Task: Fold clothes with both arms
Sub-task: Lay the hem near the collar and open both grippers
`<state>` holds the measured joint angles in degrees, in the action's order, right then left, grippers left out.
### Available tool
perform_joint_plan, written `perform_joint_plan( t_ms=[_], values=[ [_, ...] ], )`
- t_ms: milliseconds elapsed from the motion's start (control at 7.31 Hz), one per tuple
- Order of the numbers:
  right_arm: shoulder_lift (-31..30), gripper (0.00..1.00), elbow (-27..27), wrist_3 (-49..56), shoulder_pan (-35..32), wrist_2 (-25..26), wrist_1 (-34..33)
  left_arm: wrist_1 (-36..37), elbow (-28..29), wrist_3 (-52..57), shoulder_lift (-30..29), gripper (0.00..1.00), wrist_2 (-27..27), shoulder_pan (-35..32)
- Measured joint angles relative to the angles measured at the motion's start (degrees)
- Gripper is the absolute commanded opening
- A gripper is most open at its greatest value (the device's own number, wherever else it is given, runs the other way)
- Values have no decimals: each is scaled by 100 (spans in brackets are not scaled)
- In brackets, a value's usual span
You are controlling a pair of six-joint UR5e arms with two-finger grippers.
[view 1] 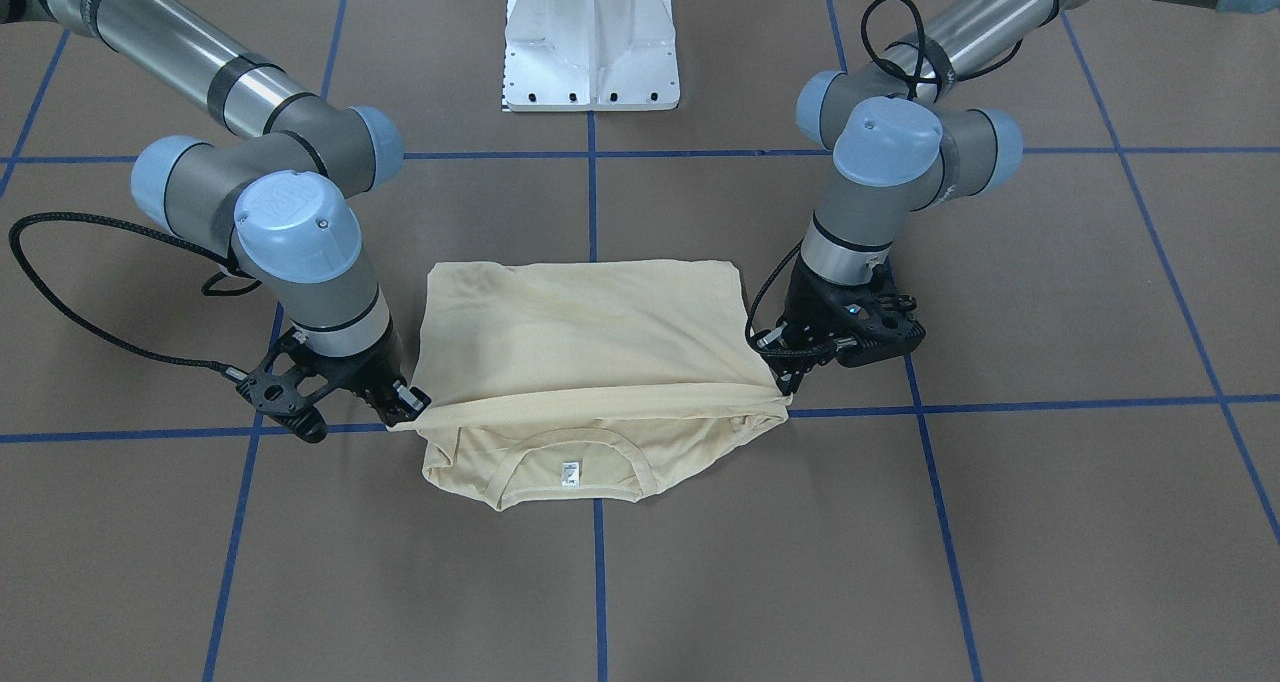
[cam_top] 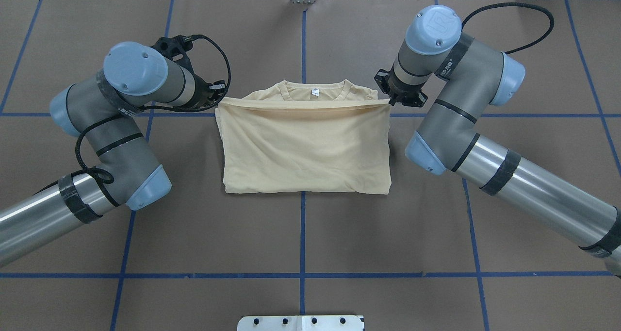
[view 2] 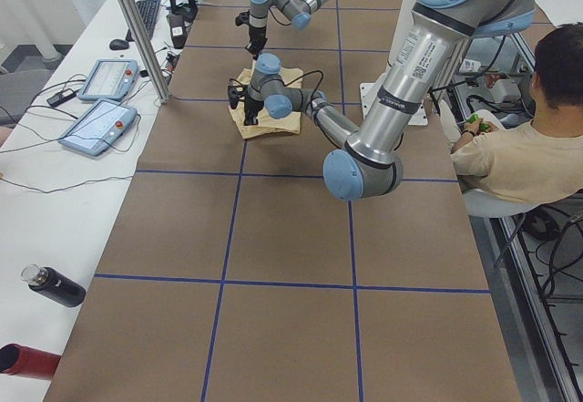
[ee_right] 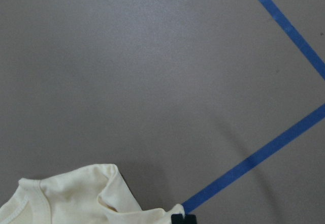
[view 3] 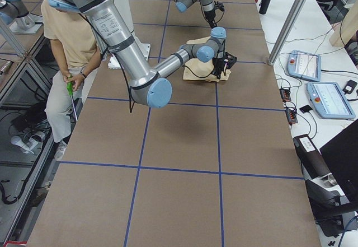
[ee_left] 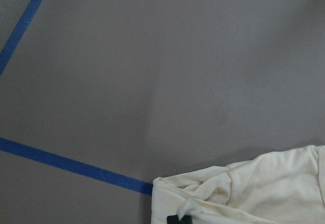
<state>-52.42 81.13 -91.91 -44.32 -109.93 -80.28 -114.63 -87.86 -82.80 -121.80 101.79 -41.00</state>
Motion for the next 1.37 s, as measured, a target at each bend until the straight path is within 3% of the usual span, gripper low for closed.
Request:
perform_joint_plan(
  t_ms=[410, 547, 684, 821, 957, 1094, 1231, 1368],
  values=[
    [118, 0, -227, 42, -5, 90, 10, -36, 200, -1, -97, 0, -61, 4],
    [132, 0, -256, 71, 2, 114, 12, -70, 247, -5, -108, 5, -87, 4],
    [154, 34, -269, 81, 6, 124, 12, -103, 296, -7, -112, 11, -100, 4],
    [184, 99, -277, 82, 8, 127, 13, -167, 340, -8, -112, 15, -104, 3],
    [210, 100, -279, 84, 11, 129, 12, -256, 371, -10, -110, 31, -106, 0],
    [228, 100, -281, 85, 11, 129, 13, -328, 384, -14, -108, 62, -107, -3],
    [242, 100, -282, 88, 7, 129, 13, -416, 388, -16, -105, 100, -107, -14],
    [263, 100, -277, 89, -11, 121, 15, -513, 385, -16, -101, 100, -102, -31]
  ],
)
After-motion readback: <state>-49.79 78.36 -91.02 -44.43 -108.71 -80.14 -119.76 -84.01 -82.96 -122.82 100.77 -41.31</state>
